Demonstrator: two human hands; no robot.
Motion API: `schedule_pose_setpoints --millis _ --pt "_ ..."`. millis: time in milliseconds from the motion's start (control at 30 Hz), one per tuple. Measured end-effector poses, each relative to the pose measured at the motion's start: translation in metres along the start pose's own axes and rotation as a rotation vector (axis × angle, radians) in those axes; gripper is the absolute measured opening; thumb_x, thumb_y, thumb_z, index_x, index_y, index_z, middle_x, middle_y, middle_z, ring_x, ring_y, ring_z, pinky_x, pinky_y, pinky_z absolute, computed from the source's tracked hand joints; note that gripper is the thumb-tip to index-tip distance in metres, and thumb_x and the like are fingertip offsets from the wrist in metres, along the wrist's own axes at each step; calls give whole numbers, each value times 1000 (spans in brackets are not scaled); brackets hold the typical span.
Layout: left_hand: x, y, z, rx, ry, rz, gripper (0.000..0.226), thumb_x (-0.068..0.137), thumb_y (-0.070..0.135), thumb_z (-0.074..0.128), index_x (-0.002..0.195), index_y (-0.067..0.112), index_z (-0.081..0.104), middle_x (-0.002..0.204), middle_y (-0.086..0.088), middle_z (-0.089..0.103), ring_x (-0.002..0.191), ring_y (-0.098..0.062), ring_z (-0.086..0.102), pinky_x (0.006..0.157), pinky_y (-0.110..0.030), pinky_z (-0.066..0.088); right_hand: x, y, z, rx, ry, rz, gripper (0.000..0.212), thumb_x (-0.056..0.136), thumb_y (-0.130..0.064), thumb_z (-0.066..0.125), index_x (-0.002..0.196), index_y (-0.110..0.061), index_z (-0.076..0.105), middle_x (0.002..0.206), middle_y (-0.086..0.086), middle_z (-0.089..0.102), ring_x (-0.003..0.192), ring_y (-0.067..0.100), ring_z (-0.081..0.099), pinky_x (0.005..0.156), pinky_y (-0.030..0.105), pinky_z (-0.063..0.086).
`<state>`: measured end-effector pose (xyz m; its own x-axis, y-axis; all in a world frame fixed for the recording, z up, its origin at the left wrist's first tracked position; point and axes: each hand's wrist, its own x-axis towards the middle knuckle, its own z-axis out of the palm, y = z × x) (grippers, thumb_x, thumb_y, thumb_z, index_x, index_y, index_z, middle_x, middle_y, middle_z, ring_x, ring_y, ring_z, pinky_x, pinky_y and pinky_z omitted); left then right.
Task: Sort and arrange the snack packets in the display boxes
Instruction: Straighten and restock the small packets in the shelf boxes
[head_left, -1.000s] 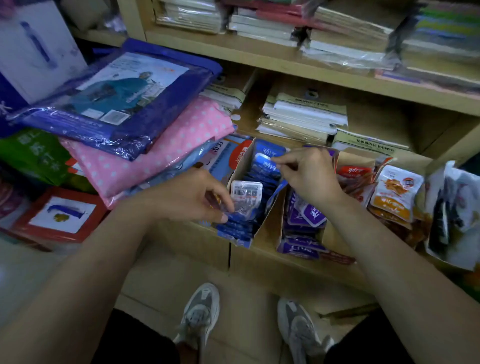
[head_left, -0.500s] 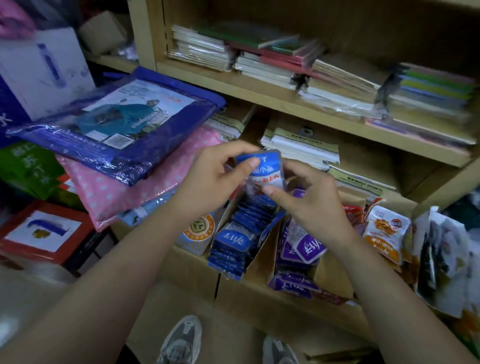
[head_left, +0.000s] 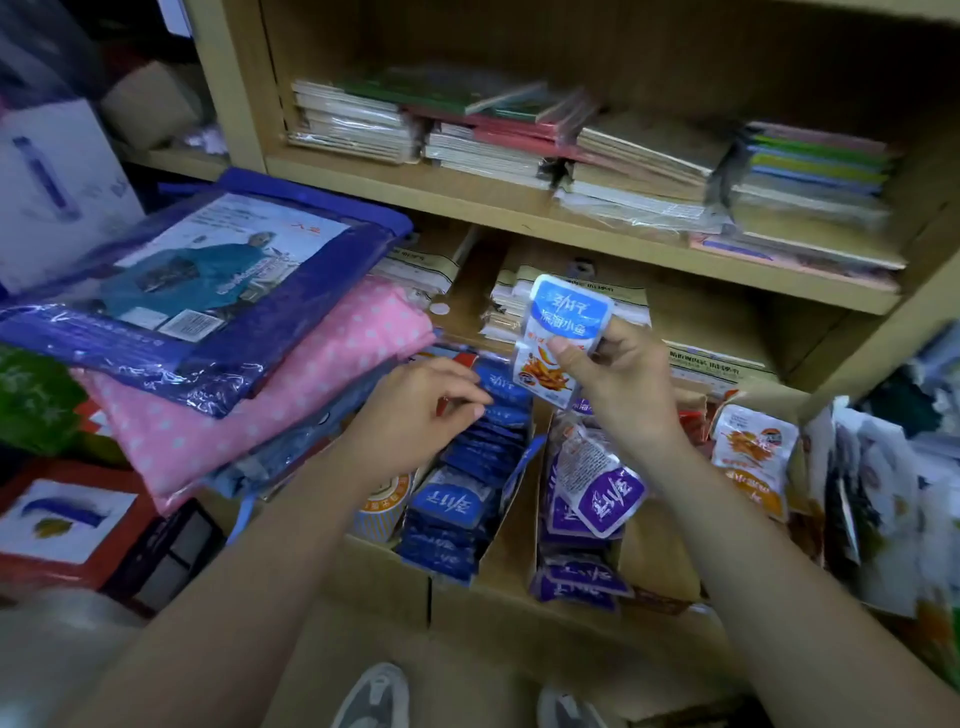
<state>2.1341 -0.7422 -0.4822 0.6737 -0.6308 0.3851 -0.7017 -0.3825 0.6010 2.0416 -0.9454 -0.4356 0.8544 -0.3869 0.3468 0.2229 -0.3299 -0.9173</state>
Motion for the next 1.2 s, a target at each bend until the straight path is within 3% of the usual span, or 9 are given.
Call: schedule_pose_setpoints --millis 200,300,467,633,767,900,967,1033,1200 --pt "-2 6 -7 -138 3 -69 11 82 22 84 93 23 83 103 7 77 96 4 68 91 -23 54 2 15 16 103 15 45 28 88 -9 75 115 -15 72 112 -1 76 105 16 71 93 45 58" --pt "-3 9 -6 -150 17 -93 9 81 18 84 89 20 84 91 12 78 89 5 70 88 -27 58 3 18 23 151 27 83 29 87 -5 75 115 -10 71 110 0 75 104 15 71 93 38 58" --pt "-5 10 -7 -138 67 -134 7 81 18 84 87 21 83 82 16 77 80 1 71 83 -32 60 -2 25 28 -149 -55 -32 31 83 -10 81 110 -22 72 100 -5 76 94 8 72 87 40 59" --pt "0 8 -7 -102 86 -174 5 84 18 81 87 21 83 80 18 75 79 3 70 81 -24 59 0 25 24 -399 -104 -28 27 96 -26 67 118 -11 70 95 6 71 83 20 67 74 47 57" --pt "2 9 -3 -110 135 -216 8 84 14 80 83 22 82 78 19 74 76 3 69 73 -13 54 0 21 20 -350 -58 -87 35 94 -16 70 128 -21 65 110 1 71 88 13 68 71 30 58" --pt "3 9 1 -165 111 -191 10 82 10 81 86 20 82 82 14 76 78 -2 71 76 -21 58 0 24 16 -512 -1 -159 41 92 -13 71 125 -35 61 84 -1 71 65 12 66 57 35 56" --pt "2 11 2 -188 76 -144 13 81 8 82 87 19 81 85 12 77 81 -3 72 77 -22 59 0 22 15 -572 33 -233 34 92 -7 68 121 -25 70 83 -3 72 66 11 66 63 32 57" --pt "2 14 4 -228 79 -140 16 79 5 83 85 20 81 87 11 77 82 -3 72 77 -21 59 -2 23 15 -564 13 -260 26 90 -2 68 110 -16 77 93 -1 77 81 12 71 75 36 60" --pt "6 8 0 -372 37 -349 13 79 6 83 83 18 82 87 5 79 86 -9 74 84 -35 61 -3 23 14 -560 -160 -185 16 95 -14 68 107 -16 78 101 -1 77 92 10 69 84 35 59"
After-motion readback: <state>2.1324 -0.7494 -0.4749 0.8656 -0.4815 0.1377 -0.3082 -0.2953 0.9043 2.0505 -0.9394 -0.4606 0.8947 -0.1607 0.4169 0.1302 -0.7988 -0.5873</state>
